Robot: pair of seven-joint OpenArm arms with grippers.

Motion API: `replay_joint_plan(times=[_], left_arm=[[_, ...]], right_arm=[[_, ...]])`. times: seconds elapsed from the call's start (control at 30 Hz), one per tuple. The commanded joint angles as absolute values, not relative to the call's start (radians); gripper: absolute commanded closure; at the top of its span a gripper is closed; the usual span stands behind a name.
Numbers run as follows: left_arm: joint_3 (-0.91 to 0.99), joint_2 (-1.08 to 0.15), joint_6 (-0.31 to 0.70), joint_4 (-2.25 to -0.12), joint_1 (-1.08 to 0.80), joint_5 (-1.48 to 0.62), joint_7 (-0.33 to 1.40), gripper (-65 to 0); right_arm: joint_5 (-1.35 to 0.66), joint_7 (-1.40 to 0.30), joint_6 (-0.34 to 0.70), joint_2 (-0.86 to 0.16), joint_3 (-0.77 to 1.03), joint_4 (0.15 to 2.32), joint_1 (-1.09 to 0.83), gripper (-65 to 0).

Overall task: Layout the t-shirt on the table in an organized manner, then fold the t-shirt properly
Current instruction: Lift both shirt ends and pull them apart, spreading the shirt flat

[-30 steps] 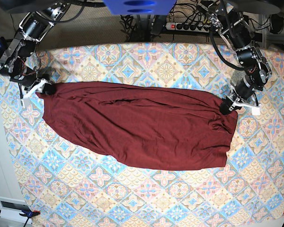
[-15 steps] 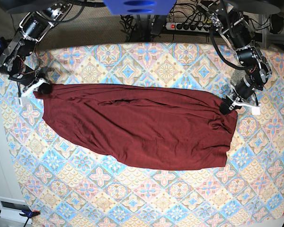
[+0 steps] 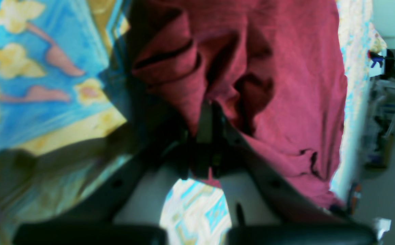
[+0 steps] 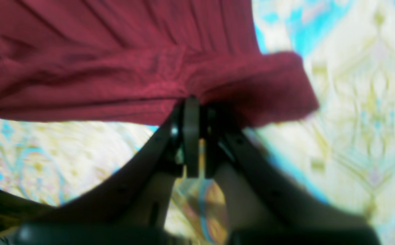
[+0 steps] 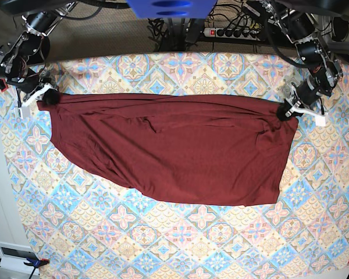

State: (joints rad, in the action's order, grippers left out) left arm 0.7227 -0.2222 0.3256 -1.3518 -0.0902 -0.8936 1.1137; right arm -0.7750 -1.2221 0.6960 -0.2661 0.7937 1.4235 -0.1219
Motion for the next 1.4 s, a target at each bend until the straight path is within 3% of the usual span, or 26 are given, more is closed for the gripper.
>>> replay_joint_plan(times=[0.0,0.63,0.93,1.37], left_arm=[[0.728,-0.24,0.329,-1.374,-0.096,-0.903,1.107,0.0],[0.734,-0.309,0.328,-1.504,-0.343,-1.01,1.106,0.0],[0.843,-0.303,0.328,-1.527,-0.438,-1.012,1.112,0.0],[0.835,-0.302,0.328,-1.527,-0.44,-1.01,1.112,-0.4]], right_arm=[[-0.802,-1.208,0.698,-0.288,0.799,1.443,-0.133,0.0],[-0.829,-1.21,0.698,-0.292,0.797,1.538,-0.295,0.0],[-0.826,-1.208,0.698,-0.294,0.75,1.538,-0.332,0.0],[-0.826,-1.207,0.698,-0.294,0.75,1.538,-0.344,-0.5]])
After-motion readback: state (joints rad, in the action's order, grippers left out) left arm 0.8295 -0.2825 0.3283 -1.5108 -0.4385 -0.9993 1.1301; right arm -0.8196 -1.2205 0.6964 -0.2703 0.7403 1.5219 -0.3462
